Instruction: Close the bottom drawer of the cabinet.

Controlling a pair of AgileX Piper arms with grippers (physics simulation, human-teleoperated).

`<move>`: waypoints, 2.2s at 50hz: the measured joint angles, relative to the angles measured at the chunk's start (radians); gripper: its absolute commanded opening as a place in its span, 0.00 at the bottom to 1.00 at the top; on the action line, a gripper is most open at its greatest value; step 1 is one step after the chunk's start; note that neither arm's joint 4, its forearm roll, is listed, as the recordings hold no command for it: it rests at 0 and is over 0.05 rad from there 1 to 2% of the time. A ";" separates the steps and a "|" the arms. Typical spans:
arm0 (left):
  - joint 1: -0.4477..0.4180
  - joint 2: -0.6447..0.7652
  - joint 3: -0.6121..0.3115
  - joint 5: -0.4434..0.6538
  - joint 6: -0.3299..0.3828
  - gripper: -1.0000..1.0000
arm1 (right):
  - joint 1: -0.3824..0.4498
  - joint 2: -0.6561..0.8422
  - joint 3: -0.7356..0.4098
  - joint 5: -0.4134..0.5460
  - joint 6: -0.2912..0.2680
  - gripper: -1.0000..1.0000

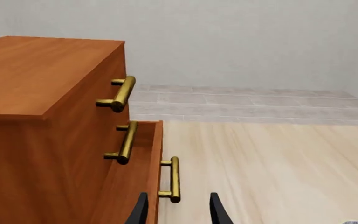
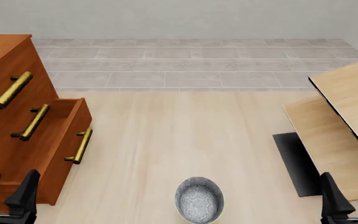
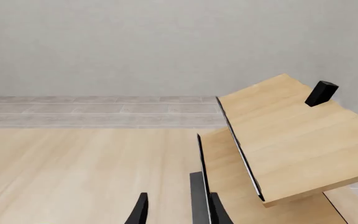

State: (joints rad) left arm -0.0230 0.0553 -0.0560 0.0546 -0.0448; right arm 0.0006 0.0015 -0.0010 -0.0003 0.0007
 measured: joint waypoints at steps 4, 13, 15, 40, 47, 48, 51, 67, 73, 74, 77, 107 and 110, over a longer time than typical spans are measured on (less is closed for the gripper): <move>0.005 -0.018 0.018 -0.017 0.018 1.00 | 0.003 0.002 -0.001 0.000 -0.002 1.00; 0.012 -0.038 0.039 -0.037 0.042 1.00 | 0.007 0.003 -0.002 0.001 -0.009 1.00; 0.014 -0.041 0.042 -0.040 0.045 1.00 | 0.008 0.003 -0.002 0.001 -0.011 1.00; 0.007 -0.051 0.053 -0.050 0.051 1.00 | 0.022 0.001 -0.002 -0.003 -0.029 1.00; -0.030 -0.029 0.052 -0.062 0.035 1.00 | 0.025 0.000 -0.002 -0.004 -0.031 1.00; -0.036 -0.025 0.052 -0.064 0.034 1.00 | 0.025 0.000 -0.002 -0.004 -0.031 1.00; -0.058 -0.007 0.052 -0.077 0.031 1.00 | 0.027 0.000 -0.002 -0.003 -0.031 1.00; -0.218 0.139 0.053 -0.199 0.064 1.00 | 0.035 0.001 -0.002 0.000 -0.034 1.00; -0.274 0.236 0.053 -0.274 0.069 1.00 | 0.038 0.002 -0.002 0.001 -0.036 1.00; -0.282 0.253 0.053 -0.288 0.068 1.00 | 0.038 0.002 -0.002 0.001 -0.036 1.00; -0.307 0.311 0.053 -0.334 0.064 1.00 | 0.040 0.003 -0.002 0.002 -0.037 1.00; -0.432 0.895 0.021 -0.770 -0.049 1.00 | 0.048 0.009 -0.002 0.000 -0.048 1.00; -0.429 0.952 0.021 -0.813 -0.066 1.00 | 0.049 0.008 -0.002 0.000 -0.049 1.00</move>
State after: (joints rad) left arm -0.4523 1.0076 -0.0351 -0.7588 -0.1107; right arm 0.0494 0.0098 -0.0026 -0.0001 -0.0485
